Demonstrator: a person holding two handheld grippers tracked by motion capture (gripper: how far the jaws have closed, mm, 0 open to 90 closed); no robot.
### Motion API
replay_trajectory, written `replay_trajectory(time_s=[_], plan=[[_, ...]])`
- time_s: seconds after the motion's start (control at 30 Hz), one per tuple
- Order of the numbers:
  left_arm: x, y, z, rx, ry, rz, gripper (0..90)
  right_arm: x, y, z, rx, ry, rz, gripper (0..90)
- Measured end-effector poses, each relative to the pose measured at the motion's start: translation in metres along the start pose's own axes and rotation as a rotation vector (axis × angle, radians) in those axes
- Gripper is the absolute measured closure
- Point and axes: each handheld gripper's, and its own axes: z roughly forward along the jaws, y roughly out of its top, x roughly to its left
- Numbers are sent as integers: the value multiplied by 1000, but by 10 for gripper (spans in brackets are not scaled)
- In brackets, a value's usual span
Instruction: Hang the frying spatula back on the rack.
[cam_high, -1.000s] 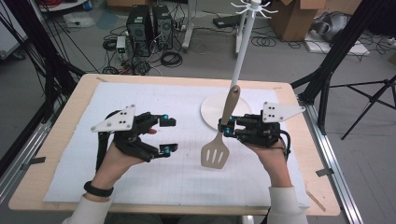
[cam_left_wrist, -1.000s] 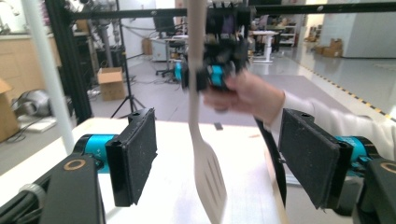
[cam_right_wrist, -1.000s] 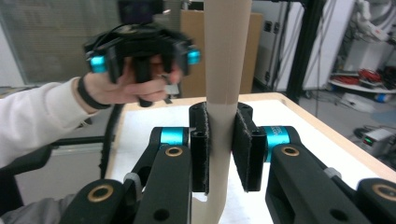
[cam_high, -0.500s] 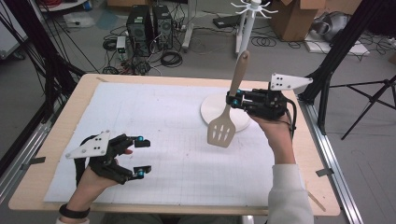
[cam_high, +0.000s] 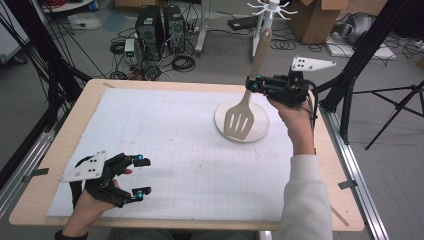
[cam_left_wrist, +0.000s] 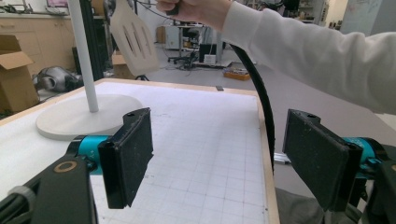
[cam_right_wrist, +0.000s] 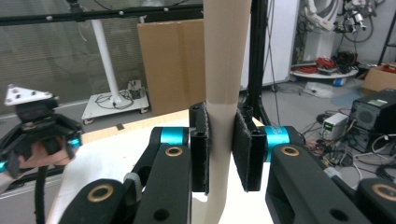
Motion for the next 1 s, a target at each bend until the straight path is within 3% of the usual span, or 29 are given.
replay_trajectory(time_s=[0.27, 1.0], plan=[[-6, 1, -4, 13, 17, 2, 249, -15, 12, 0, 19, -2, 3, 780], [-6, -6, -9, 47, 50, -24, 249, -42, 12, 2, 13, 8, 50, 780]])
